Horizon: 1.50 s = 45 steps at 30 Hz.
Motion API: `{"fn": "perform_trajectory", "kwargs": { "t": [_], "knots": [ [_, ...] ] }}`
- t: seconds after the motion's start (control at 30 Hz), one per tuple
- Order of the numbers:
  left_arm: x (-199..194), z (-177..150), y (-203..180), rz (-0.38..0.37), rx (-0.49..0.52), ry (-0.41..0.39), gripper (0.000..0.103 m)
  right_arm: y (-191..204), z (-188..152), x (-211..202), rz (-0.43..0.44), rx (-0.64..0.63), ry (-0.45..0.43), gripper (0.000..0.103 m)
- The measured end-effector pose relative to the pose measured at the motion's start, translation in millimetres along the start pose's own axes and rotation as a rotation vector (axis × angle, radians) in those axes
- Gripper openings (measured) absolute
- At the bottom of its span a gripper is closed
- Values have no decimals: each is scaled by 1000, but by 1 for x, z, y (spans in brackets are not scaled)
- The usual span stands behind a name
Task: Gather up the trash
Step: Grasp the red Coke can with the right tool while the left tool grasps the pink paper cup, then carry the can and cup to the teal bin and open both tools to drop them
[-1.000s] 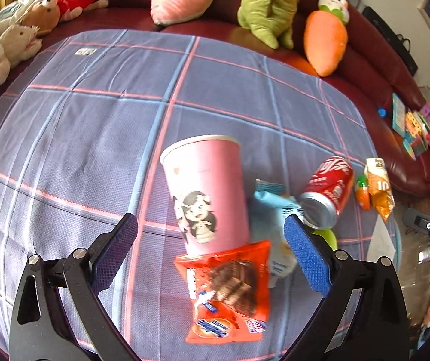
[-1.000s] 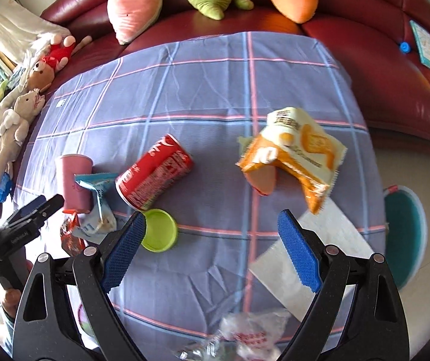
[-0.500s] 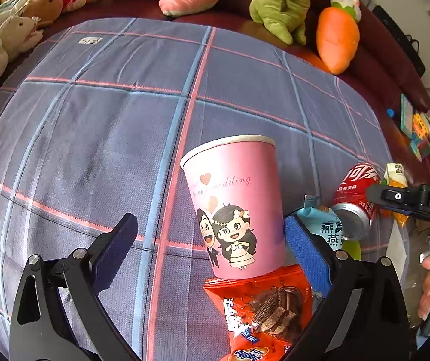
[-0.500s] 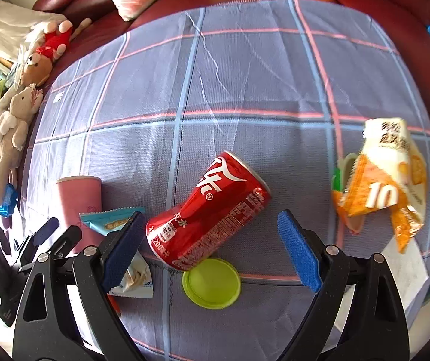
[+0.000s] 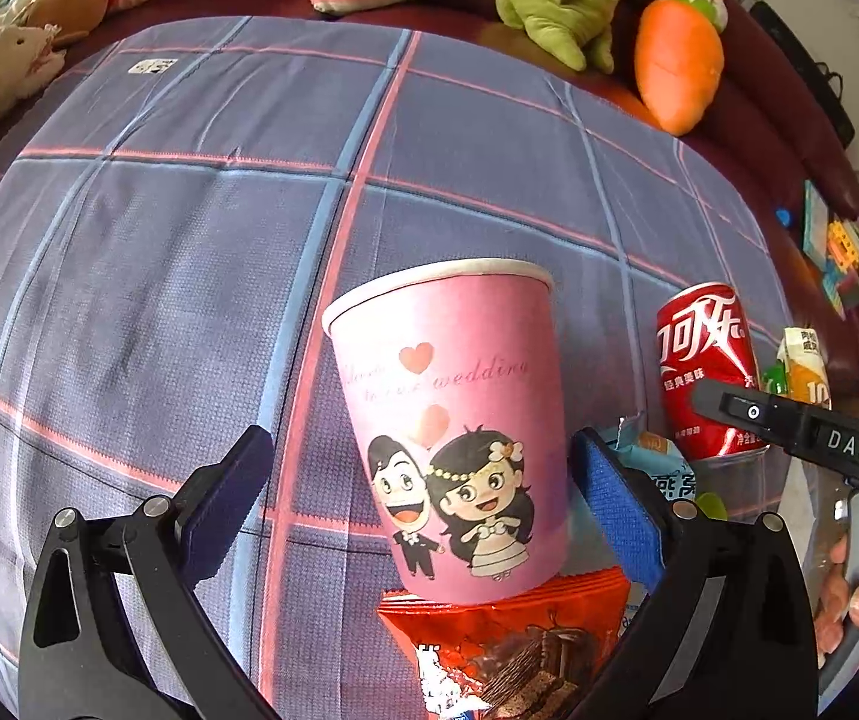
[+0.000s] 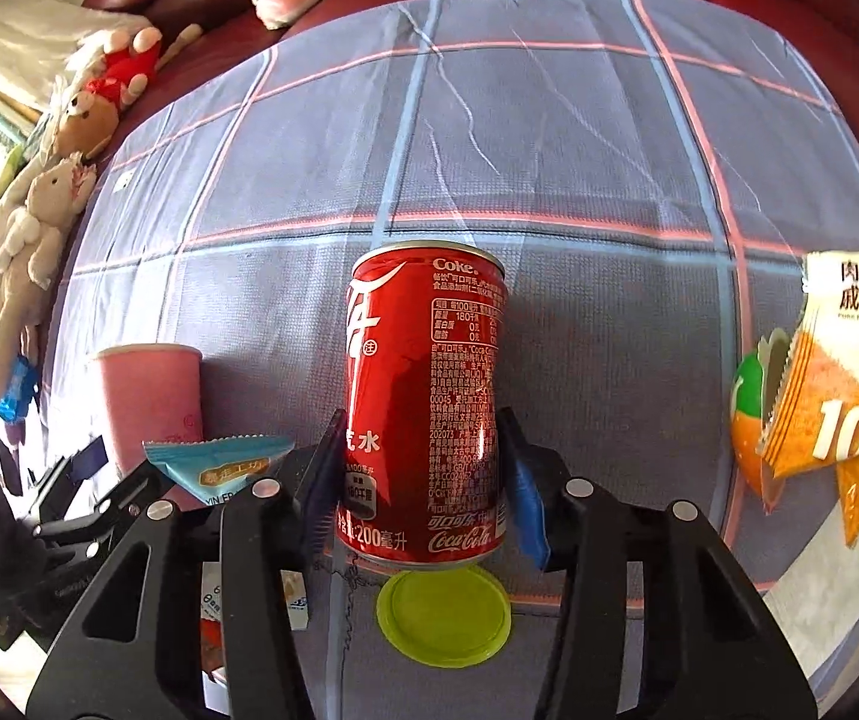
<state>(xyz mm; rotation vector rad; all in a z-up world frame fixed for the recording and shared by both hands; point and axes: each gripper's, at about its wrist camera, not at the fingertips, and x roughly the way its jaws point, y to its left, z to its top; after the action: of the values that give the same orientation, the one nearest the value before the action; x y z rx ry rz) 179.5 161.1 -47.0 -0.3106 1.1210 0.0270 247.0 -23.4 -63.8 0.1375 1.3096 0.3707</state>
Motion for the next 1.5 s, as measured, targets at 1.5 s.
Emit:
{"fn": "perform_trajectory", "kwargs": {
  "t": [1.5],
  "knots": [
    [-92, -77, -246, -136, 431, -134, 63, -196, -125, -213, 108, 234, -407, 44]
  ]
}}
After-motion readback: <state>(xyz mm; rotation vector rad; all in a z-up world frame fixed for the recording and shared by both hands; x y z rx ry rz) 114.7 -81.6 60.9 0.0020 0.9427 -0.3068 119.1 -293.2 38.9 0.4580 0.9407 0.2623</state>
